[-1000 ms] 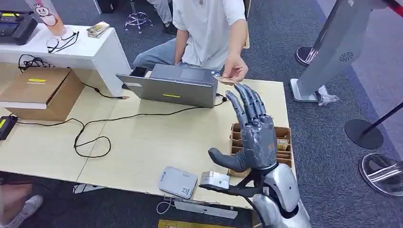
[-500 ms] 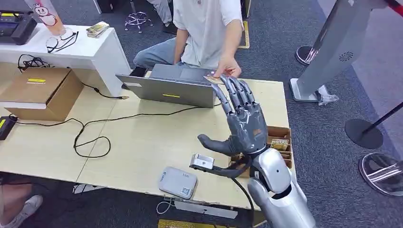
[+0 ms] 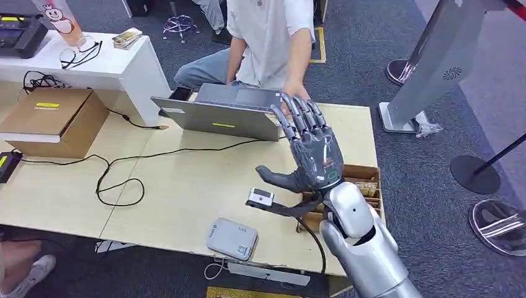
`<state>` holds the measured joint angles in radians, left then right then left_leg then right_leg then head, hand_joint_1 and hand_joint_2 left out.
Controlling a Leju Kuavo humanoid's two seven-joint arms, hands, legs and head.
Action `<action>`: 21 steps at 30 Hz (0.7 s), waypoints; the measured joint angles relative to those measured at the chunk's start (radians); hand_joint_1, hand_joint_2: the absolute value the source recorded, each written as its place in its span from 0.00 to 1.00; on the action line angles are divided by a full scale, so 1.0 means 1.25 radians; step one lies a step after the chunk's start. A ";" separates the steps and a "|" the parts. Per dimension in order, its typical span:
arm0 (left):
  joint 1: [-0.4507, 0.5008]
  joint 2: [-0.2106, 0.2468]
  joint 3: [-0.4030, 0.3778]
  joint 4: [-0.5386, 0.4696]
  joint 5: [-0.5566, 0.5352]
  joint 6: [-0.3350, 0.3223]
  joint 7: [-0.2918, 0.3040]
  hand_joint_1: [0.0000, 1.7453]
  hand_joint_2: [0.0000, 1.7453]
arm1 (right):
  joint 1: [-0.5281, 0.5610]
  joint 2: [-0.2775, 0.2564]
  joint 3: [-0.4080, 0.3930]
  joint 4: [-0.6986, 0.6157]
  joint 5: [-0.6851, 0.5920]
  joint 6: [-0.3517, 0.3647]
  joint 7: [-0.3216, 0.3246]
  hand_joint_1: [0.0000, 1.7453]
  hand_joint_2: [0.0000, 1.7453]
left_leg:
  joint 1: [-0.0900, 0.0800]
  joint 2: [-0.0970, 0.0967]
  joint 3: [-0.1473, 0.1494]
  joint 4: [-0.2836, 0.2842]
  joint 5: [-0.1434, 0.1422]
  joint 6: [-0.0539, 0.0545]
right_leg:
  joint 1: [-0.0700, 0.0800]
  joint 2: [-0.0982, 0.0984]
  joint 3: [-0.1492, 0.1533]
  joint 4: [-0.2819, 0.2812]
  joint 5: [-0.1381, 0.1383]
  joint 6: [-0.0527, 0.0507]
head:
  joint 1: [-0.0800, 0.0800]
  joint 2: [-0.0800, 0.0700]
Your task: Pass the card to the sensor for recognition and then transmit it.
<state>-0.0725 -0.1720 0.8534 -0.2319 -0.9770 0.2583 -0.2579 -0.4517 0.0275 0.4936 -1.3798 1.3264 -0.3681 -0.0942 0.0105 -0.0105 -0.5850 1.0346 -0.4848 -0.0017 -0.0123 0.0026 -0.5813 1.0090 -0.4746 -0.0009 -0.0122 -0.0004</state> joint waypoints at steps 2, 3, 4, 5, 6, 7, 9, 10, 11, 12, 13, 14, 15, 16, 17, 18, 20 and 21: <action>0.000 0.000 0.000 0.000 -0.001 -0.001 0.000 0.00 0.00 | -0.002 0.000 0.000 0.005 0.000 0.002 0.001 0.00 0.00 | 0.000 0.000 0.000 0.000 0.000 0.000 | 0.000 0.000 0.000 0.000 0.000 0.000 | 0.000 0.000; 0.000 0.000 0.000 0.000 -0.001 -0.001 0.000 0.00 0.00 | -0.005 0.000 0.001 0.009 0.000 0.004 0.005 0.00 0.00 | 0.000 0.000 0.000 0.000 0.000 0.000 | 0.000 0.000 0.000 0.000 0.000 0.000 | 0.000 0.000; 0.000 0.000 0.000 0.000 -0.001 -0.002 0.000 0.00 0.00 | -0.009 0.000 0.001 0.016 0.000 0.007 0.008 0.00 0.00 | 0.000 0.000 0.000 0.000 0.000 0.000 | 0.000 0.000 0.000 0.000 0.000 0.000 | 0.000 0.000; 0.000 0.000 0.000 0.000 -0.001 -0.002 0.000 0.00 0.00 | -0.015 0.000 0.001 0.024 -0.001 0.010 0.010 0.00 0.00 | 0.000 0.000 0.000 0.000 0.000 0.000 | 0.000 0.000 0.000 0.000 0.000 0.000 | 0.000 0.000; 0.000 0.000 0.000 0.000 -0.001 -0.003 0.000 0.00 0.00 | -0.022 0.000 0.001 0.032 -0.001 0.012 0.012 0.00 0.00 | 0.000 0.000 0.000 0.000 0.000 0.000 | 0.000 0.000 0.000 0.000 0.000 0.000 | 0.000 0.000; 0.000 0.000 0.000 0.000 -0.001 -0.004 0.000 0.00 0.00 | -0.029 0.000 0.002 0.040 -0.001 0.014 0.013 0.00 1.00 | 0.000 0.000 0.000 0.000 0.000 0.000 | 0.000 0.000 0.000 0.000 0.000 0.000 | 0.000 0.000; 0.000 0.001 0.000 0.000 -0.001 -0.004 0.000 0.00 0.00 | -0.040 0.000 0.002 0.056 -0.001 0.018 0.016 0.00 1.00 | 0.000 0.000 0.000 0.000 0.000 0.000 | 0.000 0.000 0.000 0.000 0.000 0.000 | 0.000 0.000; 0.000 0.001 0.000 0.000 -0.001 -0.004 0.000 0.00 0.00 | -0.044 0.000 0.002 0.063 -0.001 0.018 0.017 0.00 1.00 | 0.000 0.000 0.000 0.000 0.000 0.000 | 0.000 0.000 0.000 0.000 0.000 0.000 | 0.000 0.000; 0.000 0.001 0.000 0.000 -0.001 -0.004 0.000 0.00 0.00 | -0.048 0.000 0.002 0.071 0.002 0.018 0.020 0.00 1.00 | 0.000 0.000 0.000 0.000 0.000 0.000 | 0.000 0.000 0.000 0.000 0.000 0.000 | 0.000 0.000; 0.000 0.002 0.000 0.000 -0.001 -0.004 0.000 0.00 0.00 | -0.052 0.000 0.003 0.079 0.003 0.018 0.025 0.00 1.00 | 0.000 0.000 0.000 0.000 0.000 0.000 | 0.000 0.000 0.000 0.000 0.000 0.000 | 0.000 0.000; 0.000 0.002 0.000 0.000 -0.001 -0.004 0.000 0.00 0.00 | -0.056 0.000 0.003 0.085 0.003 0.018 0.027 0.00 1.00 | 0.000 0.000 0.000 0.000 0.000 0.000 | 0.000 0.000 0.000 0.000 0.000 0.000 | 0.000 0.000; 0.000 0.003 0.000 0.000 -0.001 -0.004 0.000 0.00 0.00 | -0.058 0.000 0.003 0.091 0.003 0.018 0.031 0.00 1.00 | 0.000 0.000 0.000 0.000 0.000 0.000 | 0.000 0.000 0.000 0.000 0.000 0.000 | 0.000 0.000; 0.000 0.003 0.000 0.000 -0.001 -0.004 0.000 0.00 0.00 | -0.061 0.000 0.003 0.096 0.002 0.017 0.032 0.00 1.00 | 0.000 0.000 0.000 0.000 0.000 0.000 | 0.000 0.000 0.000 0.000 0.000 0.000 | 0.000 0.000; 0.000 0.003 0.000 0.000 -0.001 -0.004 0.000 0.00 0.00 | -0.064 0.000 0.003 0.101 0.002 0.017 0.034 0.00 1.00 | 0.000 0.000 0.000 0.000 0.000 0.000 | 0.000 0.000 0.000 0.000 0.000 0.000 | 0.000 0.000; 0.000 0.004 0.000 0.000 -0.001 -0.004 0.000 0.00 0.00 | -0.067 0.001 0.003 0.105 0.002 0.017 0.034 0.00 1.00 | 0.000 0.000 0.000 0.000 0.000 0.000 | 0.000 0.000 0.000 0.000 0.000 0.000 | 0.000 0.000; 0.000 0.004 0.000 0.000 -0.001 -0.004 0.000 0.00 0.00 | -0.069 0.001 0.003 0.110 0.002 0.017 0.034 0.00 1.00 | 0.000 0.000 0.000 0.000 0.000 0.000 | 0.000 0.000 0.000 0.000 0.000 0.000 | 0.000 0.000; 0.000 0.004 0.000 0.001 0.000 -0.005 0.000 0.00 0.00 | -0.072 0.001 0.003 0.117 0.002 0.016 0.038 0.00 1.00 | 0.000 0.000 0.000 0.000 0.000 0.000 | 0.000 0.000 0.000 0.000 0.000 0.000 | 0.000 0.000; 0.000 0.004 0.000 0.001 0.000 -0.005 0.000 0.00 0.00 | -0.072 0.001 0.003 0.120 0.002 0.016 0.038 0.00 1.00 | 0.000 0.000 0.000 0.000 0.000 0.000 | 0.000 0.000 0.000 0.000 0.000 0.000 | 0.000 0.000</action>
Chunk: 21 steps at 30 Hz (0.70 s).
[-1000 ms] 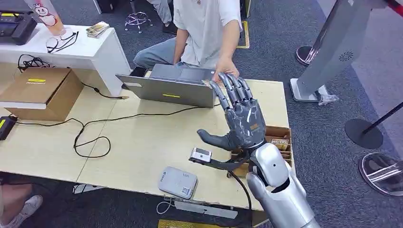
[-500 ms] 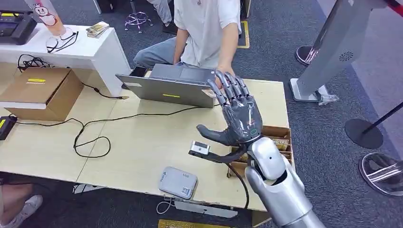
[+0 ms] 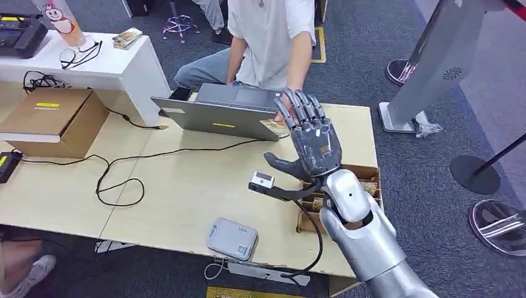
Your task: Pass the card to the sensor for recognition and then transmit it.
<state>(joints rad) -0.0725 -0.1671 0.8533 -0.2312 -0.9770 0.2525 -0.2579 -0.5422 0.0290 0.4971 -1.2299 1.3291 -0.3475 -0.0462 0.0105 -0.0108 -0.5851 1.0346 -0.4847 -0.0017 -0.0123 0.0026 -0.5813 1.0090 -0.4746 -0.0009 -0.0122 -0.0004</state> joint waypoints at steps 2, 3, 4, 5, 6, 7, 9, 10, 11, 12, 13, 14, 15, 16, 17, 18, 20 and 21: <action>0.000 0.000 0.000 0.000 0.000 -0.001 0.000 0.00 0.00 | -0.001 0.000 0.000 0.005 0.000 0.000 0.001 0.00 1.00 | 0.000 0.000 0.000 0.000 0.000 0.000 | 0.000 0.000 0.000 0.000 0.000 0.000 | 0.000 0.000; 0.000 0.000 0.000 0.000 0.000 -0.001 0.000 0.00 0.00 | -0.002 0.000 0.000 0.008 0.000 0.000 0.002 0.00 1.00 | 0.000 0.000 0.000 0.000 0.000 0.000 | 0.000 0.000 0.000 0.000 0.000 0.000 | 0.000 0.000; 0.000 0.000 0.000 0.000 0.000 -0.001 0.000 0.00 0.00 | -0.003 0.000 0.000 0.010 -0.001 0.000 0.002 0.00 1.00 | 0.000 0.000 0.000 0.000 0.000 0.000 | 0.000 0.000 0.000 0.000 0.000 0.000 | 0.000 0.000; 0.000 0.000 0.000 0.000 0.000 -0.001 0.000 0.00 0.00 | -0.004 0.000 0.000 0.012 -0.001 0.000 0.003 0.00 1.00 | 0.000 0.000 0.000 0.000 0.000 0.000 | 0.000 0.000 0.000 0.000 0.000 0.000 | 0.000 0.000; 0.000 0.001 0.000 0.000 0.000 -0.001 0.000 0.00 0.00 | -0.004 0.000 0.000 0.013 -0.002 0.000 0.004 0.00 1.00 | 0.000 0.000 0.000 0.000 0.000 0.000 | 0.000 0.000 0.000 0.000 0.000 0.000 | 0.000 0.000; 0.000 0.001 0.000 0.000 0.000 -0.001 0.000 0.00 0.00 | -0.004 0.000 0.000 0.015 -0.003 0.000 0.005 0.00 1.00 | 0.000 0.000 0.000 0.000 0.000 0.000 | 0.000 0.000 0.000 0.000 0.000 0.000 | 0.000 0.000; 0.000 0.002 0.000 0.000 0.000 -0.001 0.000 0.00 0.00 | -0.005 0.000 0.000 0.018 -0.004 -0.001 0.008 0.00 1.00 | 0.000 0.000 0.000 0.000 0.000 0.000 | 0.000 0.000 0.000 0.000 0.000 0.000 | 0.000 0.000; 0.000 0.002 0.000 0.000 0.000 -0.001 0.000 0.00 0.00 | -0.005 0.000 0.000 0.019 -0.004 -0.001 0.009 0.00 1.00 | 0.000 0.000 0.000 0.000 0.000 0.000 | 0.000 0.000 0.000 0.000 0.000 0.000 | 0.000 0.000; 0.000 0.002 0.000 0.000 0.000 -0.001 0.000 0.00 0.00 | -0.006 0.000 0.000 0.019 -0.005 -0.001 0.009 0.00 1.00 | 0.000 0.000 0.000 0.000 0.000 0.000 | 0.000 0.000 0.000 0.000 0.000 0.000 | 0.000 0.000; 0.000 0.003 0.000 0.000 0.000 -0.001 0.000 0.00 0.00 | -0.006 0.000 0.000 0.019 -0.005 -0.002 0.009 0.00 1.00 | 0.000 0.000 0.000 0.000 0.000 0.000 | 0.000 0.000 0.000 0.000 0.000 0.000 | 0.000 0.000; 0.000 0.003 0.000 0.000 0.000 -0.001 0.000 0.00 0.00 | -0.007 0.000 0.000 0.019 -0.006 -0.002 0.009 0.00 1.00 | 0.000 0.000 0.000 0.000 0.000 0.000 | 0.000 0.000 0.000 0.000 0.000 0.000 | 0.000 0.000; 0.000 0.003 0.000 0.000 0.000 -0.001 0.000 0.00 0.00 | -0.007 0.000 0.000 0.020 -0.008 -0.002 0.009 0.00 1.00 | 0.000 0.000 0.000 0.000 0.000 0.000 | 0.000 0.000 0.000 0.000 0.000 0.000 | 0.000 0.000; 0.000 0.003 0.000 0.000 0.000 -0.001 0.000 0.00 0.00 | -0.007 0.000 0.000 0.020 -0.010 -0.002 0.009 0.00 1.00 | 0.000 0.000 0.000 0.000 0.000 0.000 | 0.000 0.000 0.000 0.000 0.000 0.000 | 0.000 0.000; 0.000 0.003 0.000 0.000 0.000 -0.001 0.000 0.00 0.00 | -0.007 0.000 0.000 0.021 -0.013 -0.002 0.009 0.00 1.00 | 0.000 0.000 0.000 0.000 0.000 0.000 | 0.000 0.000 0.000 0.000 0.000 0.000 | 0.000 0.000; 0.000 0.003 0.000 0.000 0.000 -0.001 0.000 0.00 0.00 | -0.007 0.000 0.000 0.021 -0.015 -0.002 0.009 0.00 1.00 | 0.000 0.000 0.000 0.000 0.000 0.000 | 0.000 0.000 0.000 0.000 0.000 0.000 | 0.000 0.000; 0.000 0.003 0.000 0.000 0.001 -0.001 0.000 0.00 0.00 | -0.007 0.000 0.000 0.021 -0.015 -0.002 0.009 0.00 1.00 | 0.000 0.000 0.000 0.000 0.000 0.000 | 0.000 0.000 0.000 0.000 0.000 0.000 | 0.000 0.000; 0.000 0.003 0.000 0.000 0.001 -0.001 0.000 0.00 0.00 | -0.007 0.000 0.000 0.022 -0.014 -0.002 0.009 0.00 1.00 | 0.000 0.000 0.000 0.000 0.000 0.000 | 0.000 0.000 0.000 0.000 0.000 0.000 | 0.000 0.000; 0.000 0.003 0.000 0.000 0.001 -0.001 0.000 0.00 0.00 | -0.007 0.000 0.000 0.022 -0.014 -0.002 0.009 0.00 1.00 | 0.000 0.000 0.000 0.000 0.000 0.000 | 0.000 0.000 0.000 0.000 0.000 0.000 | 0.000 0.000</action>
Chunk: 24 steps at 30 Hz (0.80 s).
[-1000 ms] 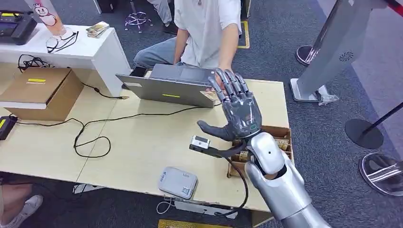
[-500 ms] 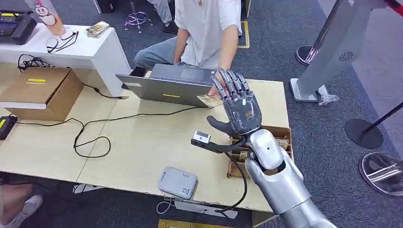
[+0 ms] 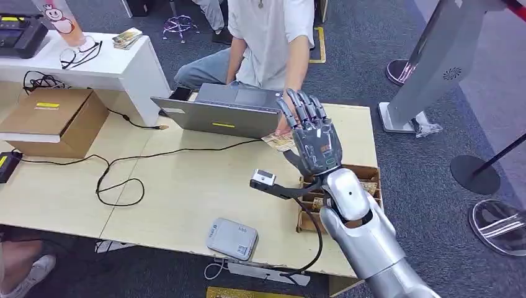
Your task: Pass the card to the sensor for recognition and then transmit it.
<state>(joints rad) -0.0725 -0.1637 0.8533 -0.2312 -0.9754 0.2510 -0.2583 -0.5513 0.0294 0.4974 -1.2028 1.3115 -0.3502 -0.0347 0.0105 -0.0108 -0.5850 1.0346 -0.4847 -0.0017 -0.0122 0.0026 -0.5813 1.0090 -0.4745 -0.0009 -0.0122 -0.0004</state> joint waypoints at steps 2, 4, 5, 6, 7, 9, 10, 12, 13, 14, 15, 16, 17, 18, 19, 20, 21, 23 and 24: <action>0.000 0.000 0.000 0.000 0.000 0.000 0.000 0.00 0.00 | 0.000 0.000 0.000 0.000 0.000 0.000 0.000 0.00 1.00 | 0.000 0.000 0.000 0.000 0.000 0.000 | 0.000 0.000 0.000 0.000 0.000 0.000 | 0.000 0.000; 0.000 0.000 0.000 0.000 0.000 0.000 0.000 0.00 0.00 | 0.000 0.000 0.000 0.001 0.000 0.000 0.000 0.00 1.00 | 0.000 0.000 0.000 0.000 0.000 0.000 | 0.000 0.000 0.000 0.000 0.000 0.000 | 0.000 0.000; 0.000 0.000 0.000 0.000 0.000 0.000 0.000 0.00 0.00 | 0.000 0.000 0.000 0.001 0.000 0.000 0.000 0.00 1.00 | 0.000 0.000 0.000 0.000 0.000 0.000 | 0.000 0.000 0.000 0.000 0.000 0.000 | 0.000 0.000; 0.000 0.000 0.000 0.000 0.000 0.000 0.000 0.00 0.00 | 0.000 0.000 0.000 0.001 -0.001 0.000 0.000 1.00 1.00 | 0.000 0.000 0.000 0.000 0.000 0.000 | 0.000 0.000 0.000 0.000 0.000 0.000 | 0.000 0.000; 0.000 0.000 0.000 0.000 0.001 0.000 0.000 0.00 0.00 | 0.000 0.000 0.000 0.001 -0.001 0.000 0.000 1.00 1.00 | 0.000 0.000 0.000 0.000 0.000 0.000 | 0.000 0.000 0.000 0.000 0.000 0.000 | 0.000 0.000; 0.000 0.000 0.000 0.000 0.002 0.000 -0.001 0.00 0.00 | 0.000 0.000 0.000 0.001 -0.001 0.000 -0.001 1.00 1.00 | 0.000 0.000 0.000 0.000 0.000 0.000 | 0.000 0.000 0.000 0.000 0.000 0.000 | 0.000 0.000; 0.000 0.000 0.000 0.000 0.002 0.000 -0.001 0.00 0.00 | 0.000 0.000 0.001 0.001 -0.002 0.001 -0.001 1.00 1.00 | 0.000 0.000 0.000 0.000 0.000 0.000 | 0.000 0.000 0.000 0.000 0.000 0.000 | 0.000 0.000; 0.000 0.000 0.000 0.001 0.003 0.000 -0.001 0.00 0.00 | 0.000 0.000 0.001 0.001 -0.004 0.002 -0.004 1.00 1.00 | 0.000 0.000 0.000 0.000 0.000 0.000 | 0.000 0.000 0.000 0.000 0.000 0.000 | 0.000 0.000; 0.000 0.000 0.000 0.001 0.003 0.000 -0.001 0.00 0.00 | 0.000 0.000 0.002 0.001 -0.004 0.002 -0.004 1.00 1.00 | 0.000 0.000 0.000 0.000 0.000 0.000 | 0.000 0.000 0.000 0.000 0.000 0.000 | 0.000 0.000; 0.000 0.000 0.000 0.001 0.003 0.000 -0.001 0.00 0.00 | 0.000 0.001 0.002 0.001 -0.004 0.003 -0.005 1.00 1.00 | 0.000 0.000 0.000 0.000 0.000 0.000 | 0.000 0.000 0.000 0.000 0.000 0.000 | 0.000 0.000; 0.000 0.000 0.000 0.001 0.003 0.000 -0.002 0.00 0.00 | 0.000 0.001 0.002 0.001 -0.004 0.003 -0.006 1.00 1.00 | 0.000 0.000 0.000 0.000 0.000 0.000 | 0.000 0.000 0.000 0.000 0.000 0.000 | 0.000 0.000; 0.000 0.000 0.000 0.001 0.003 0.000 -0.002 0.00 0.00 | 0.000 0.001 0.002 0.001 -0.004 0.003 -0.007 1.00 1.00 | 0.000 0.000 0.000 0.000 0.000 0.000 | 0.000 0.000 0.000 0.000 0.000 0.000 | 0.000 0.000; 0.000 0.000 0.000 0.001 0.003 0.000 -0.002 0.00 0.00 | 0.000 0.001 0.003 0.001 -0.004 0.003 -0.007 1.00 1.00 | 0.000 0.000 0.000 0.000 0.000 0.000 | 0.000 0.000 0.000 0.000 0.000 0.000 | 0.000 0.000; 0.000 0.000 0.000 0.001 0.003 0.000 -0.002 0.00 0.00 | 0.000 0.001 0.003 0.001 -0.004 0.003 -0.007 1.00 1.00 | 0.000 0.000 0.000 0.000 0.000 0.000 | 0.000 0.000 0.000 0.000 0.000 0.000 | 0.000 0.000; 0.000 0.000 0.000 0.001 0.003 0.000 -0.002 0.00 0.00 | 0.000 0.001 0.004 0.001 -0.004 0.003 -0.007 1.00 1.00 | 0.000 0.000 0.000 0.000 0.000 0.000 | 0.000 0.000 0.000 0.000 0.000 0.000 | 0.000 0.000; 0.000 0.000 0.000 0.001 0.003 0.000 -0.002 0.00 0.00 | 0.000 0.001 0.004 0.001 -0.004 0.003 -0.007 1.00 1.00 | 0.000 0.000 0.000 0.000 0.000 0.000 | 0.000 0.000 0.000 0.000 0.000 0.000 | 0.000 0.000; 0.000 0.000 0.000 0.001 0.003 0.000 -0.002 0.00 0.00 | 0.000 0.001 0.005 0.001 -0.004 0.003 -0.007 1.00 1.00 | 0.000 0.000 0.000 0.000 0.000 0.000 | 0.000 0.000 0.000 0.000 0.000 0.000 | 0.000 0.000; 0.000 0.000 0.000 0.001 0.003 0.001 -0.002 0.00 0.00 | -0.001 0.001 0.005 0.001 -0.004 0.003 -0.007 1.00 1.00 | 0.000 0.000 0.000 0.000 0.000 0.000 | 0.000 0.000 0.000 0.000 0.000 0.000 | 0.000 0.000; 0.000 0.000 0.000 0.001 0.003 0.001 -0.002 0.00 0.00 | -0.001 0.001 0.005 0.001 -0.004 0.004 -0.007 1.00 1.00 | 0.000 0.000 0.000 0.000 0.000 0.000 | 0.000 0.000 0.000 0.000 0.000 0.000 | 0.000 0.000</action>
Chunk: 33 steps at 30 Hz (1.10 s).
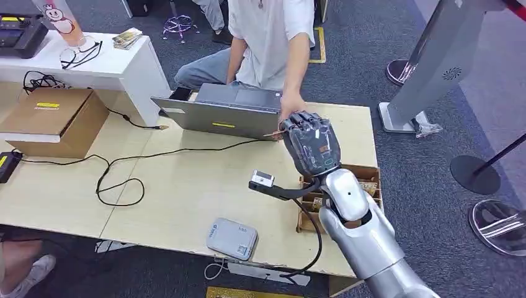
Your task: Pass the card to the sensor for recognition and then transmit it.
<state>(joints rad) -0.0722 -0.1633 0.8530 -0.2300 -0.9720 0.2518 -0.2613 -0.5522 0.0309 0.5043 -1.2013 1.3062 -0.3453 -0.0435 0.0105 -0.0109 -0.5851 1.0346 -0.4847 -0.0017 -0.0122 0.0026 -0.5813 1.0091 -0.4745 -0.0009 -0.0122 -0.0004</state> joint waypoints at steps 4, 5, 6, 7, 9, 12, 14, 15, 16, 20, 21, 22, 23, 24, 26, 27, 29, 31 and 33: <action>0.000 0.000 0.000 0.000 0.000 0.000 0.000 0.00 0.00 | -0.001 0.001 0.002 0.000 -0.007 0.004 0.000 1.00 1.00 | 0.000 0.000 0.000 0.000 0.000 0.000 | 0.000 0.000 0.000 0.000 0.000 0.000 | 0.000 0.000; 0.000 0.000 0.000 0.000 0.000 0.001 0.000 0.00 0.00 | -0.001 0.001 0.002 0.001 -0.011 0.008 -0.001 1.00 1.00 | 0.000 0.000 0.000 0.000 0.000 0.000 | 0.000 0.000 0.000 0.000 0.000 0.000 | 0.000 0.000; 0.000 0.000 0.000 0.000 0.001 0.001 -0.001 0.00 0.00 | -0.001 0.001 0.003 0.001 -0.013 0.009 -0.001 1.00 1.00 | 0.000 0.000 0.000 0.000 0.000 0.000 | 0.000 0.000 0.000 0.000 0.000 0.000 | 0.000 0.000; 0.000 0.000 0.000 0.000 0.001 0.001 -0.001 0.00 0.00 | -0.002 0.001 0.003 0.001 -0.013 0.010 -0.002 1.00 1.00 | 0.000 0.000 0.000 0.000 0.000 0.000 | 0.000 0.000 0.000 0.000 0.000 0.000 | 0.000 0.000; 0.000 0.000 0.000 0.000 0.001 0.002 -0.001 0.00 0.00 | -0.002 0.001 0.003 0.001 -0.013 0.011 -0.002 1.00 1.00 | 0.000 0.000 0.000 0.000 0.000 0.000 | 0.000 0.000 0.000 0.000 0.000 0.000 | 0.000 0.000; 0.000 0.000 0.000 0.000 0.001 0.002 -0.001 0.00 0.00 | -0.003 0.001 0.003 0.001 -0.014 0.012 -0.002 1.00 1.00 | 0.000 0.000 0.000 0.000 0.000 0.000 | 0.000 0.000 0.000 0.000 0.000 0.000 | 0.000 0.000; 0.000 0.000 0.000 0.000 0.002 0.002 -0.001 0.00 0.00 | -0.003 0.001 0.004 0.001 -0.014 0.013 -0.002 1.00 1.00 | 0.000 0.000 0.000 0.000 0.000 0.000 | 0.000 0.000 0.000 0.000 0.000 0.000 | 0.000 0.000; 0.000 0.000 0.000 0.000 0.002 0.002 -0.001 0.00 0.00 | -0.003 0.001 0.004 0.001 -0.014 0.014 -0.002 1.00 1.00 | 0.000 0.000 0.000 0.000 0.000 0.000 | 0.000 0.000 0.000 0.000 0.000 0.000 | 0.000 0.000; 0.000 0.000 0.000 0.000 0.002 0.002 -0.001 0.00 0.00 | -0.003 0.001 0.004 0.001 -0.014 0.014 -0.002 1.00 1.00 | 0.000 0.000 0.000 0.000 0.000 0.000 | 0.000 0.000 0.000 0.000 0.000 0.000 | 0.000 0.000; 0.000 0.000 0.000 0.000 0.002 0.002 -0.001 0.00 0.00 | -0.003 0.001 0.005 0.002 -0.020 0.015 -0.004 1.00 1.00 | 0.000 0.000 0.000 0.000 0.000 0.000 | 0.000 0.000 0.000 0.000 0.000 0.000 | 0.000 0.000; 0.000 0.000 0.000 0.000 0.002 0.002 -0.001 0.00 0.00 | -0.003 0.001 0.005 0.002 -0.023 0.015 -0.005 1.00 1.00 | 0.000 0.000 0.000 0.000 0.000 0.000 | 0.000 0.000 0.000 0.000 0.000 0.000 | 0.000 0.000; 0.000 0.000 0.000 0.000 0.002 0.002 -0.001 0.00 0.00 | -0.003 0.001 0.005 0.002 -0.026 0.015 -0.005 1.00 1.00 | 0.000 0.000 0.000 0.000 0.000 0.000 | 0.000 0.000 0.000 0.000 0.000 0.000 | 0.000 0.000; 0.000 0.000 0.000 0.000 0.002 0.002 -0.001 0.00 0.00 | -0.003 0.001 0.005 0.002 -0.027 0.015 -0.006 1.00 1.00 | 0.000 0.000 0.000 0.000 0.000 0.000 | 0.000 0.000 0.000 0.000 0.000 0.000 | 0.000 0.000; 0.000 0.000 0.000 0.000 0.002 0.002 -0.001 0.00 0.00 | -0.003 0.001 0.005 0.002 -0.027 0.015 -0.008 1.00 1.00 | 0.000 0.000 0.000 0.000 0.000 0.000 | 0.000 0.000 0.000 0.000 0.000 0.000 | 0.000 0.000; 0.000 0.000 0.000 0.000 0.002 0.002 -0.001 0.00 0.00 | -0.003 0.001 0.005 0.002 -0.031 0.015 -0.010 1.00 1.00 | 0.000 0.000 0.000 0.000 0.000 0.000 | 0.000 0.000 0.000 0.000 0.000 0.000 | 0.000 0.000; 0.000 0.000 0.000 0.000 0.002 0.002 -0.001 0.00 0.00 | -0.003 0.001 0.005 0.001 -0.035 0.015 -0.013 1.00 1.00 | 0.000 0.000 0.000 0.000 0.000 0.000 | 0.000 0.000 0.000 0.000 0.000 0.000 | 0.000 0.000; 0.000 0.000 0.000 0.000 0.002 0.002 -0.001 0.00 0.00 | -0.003 0.001 0.006 -0.001 -0.042 0.015 -0.016 1.00 1.00 | 0.000 0.000 0.000 0.000 0.000 0.000 | 0.000 0.000 0.000 0.000 0.000 0.000 | 0.000 0.000; 0.000 0.000 0.000 0.000 0.002 0.002 -0.001 0.00 0.00 | -0.002 0.001 0.006 -0.004 -0.050 0.015 -0.019 1.00 1.00 | 0.000 0.000 0.000 0.000 0.000 0.000 | 0.000 0.000 0.000 0.000 0.000 0.000 | 0.000 0.000; 0.000 0.000 0.000 0.000 0.002 0.002 -0.001 0.00 0.00 | -0.002 0.001 0.007 -0.009 -0.059 0.015 -0.023 1.00 1.00 | 0.000 0.000 0.000 0.000 0.000 0.000 | 0.000 0.000 0.000 0.000 0.000 0.000 | 0.000 0.000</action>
<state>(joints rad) -0.0723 -0.1637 0.8533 -0.2296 -0.9697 0.2544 -0.2625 -0.5547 0.0320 0.5127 -1.2123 1.2323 -0.3265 -0.0721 0.0105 -0.0108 -0.5850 1.0346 -0.4847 -0.0017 -0.0122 0.0026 -0.5813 1.0091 -0.4745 -0.0009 -0.0122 -0.0004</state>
